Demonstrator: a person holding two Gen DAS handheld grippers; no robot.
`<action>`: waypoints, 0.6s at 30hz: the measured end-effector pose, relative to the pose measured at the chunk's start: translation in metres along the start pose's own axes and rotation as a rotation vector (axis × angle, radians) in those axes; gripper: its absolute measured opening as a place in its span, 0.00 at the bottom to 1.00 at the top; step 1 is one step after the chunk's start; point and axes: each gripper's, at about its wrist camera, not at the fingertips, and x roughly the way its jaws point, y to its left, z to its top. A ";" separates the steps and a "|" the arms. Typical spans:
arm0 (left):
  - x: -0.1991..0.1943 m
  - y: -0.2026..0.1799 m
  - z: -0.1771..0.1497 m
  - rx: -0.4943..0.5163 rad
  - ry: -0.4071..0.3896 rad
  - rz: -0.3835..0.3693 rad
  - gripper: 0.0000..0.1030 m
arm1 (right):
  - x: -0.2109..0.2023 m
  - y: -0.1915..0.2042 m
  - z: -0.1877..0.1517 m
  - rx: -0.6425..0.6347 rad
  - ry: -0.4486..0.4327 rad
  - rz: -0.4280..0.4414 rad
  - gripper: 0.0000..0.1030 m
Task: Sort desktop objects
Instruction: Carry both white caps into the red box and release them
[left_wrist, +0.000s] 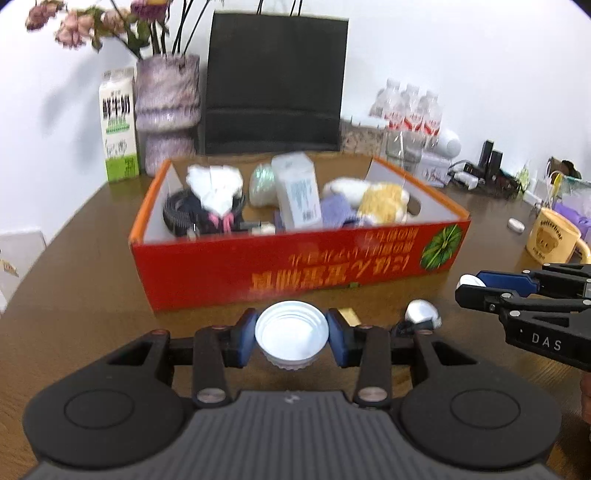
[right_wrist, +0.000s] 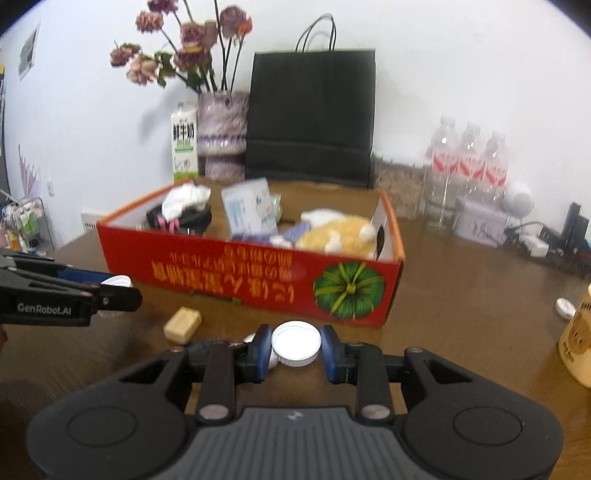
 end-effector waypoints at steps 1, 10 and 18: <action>-0.003 -0.001 0.004 0.009 -0.013 0.002 0.40 | -0.002 -0.001 0.004 -0.001 -0.010 -0.001 0.26; -0.012 -0.007 0.050 0.047 -0.130 0.012 0.40 | -0.009 0.003 0.048 -0.044 -0.103 -0.002 0.26; 0.000 -0.007 0.084 0.005 -0.194 0.022 0.40 | 0.010 0.013 0.089 -0.026 -0.188 0.007 0.26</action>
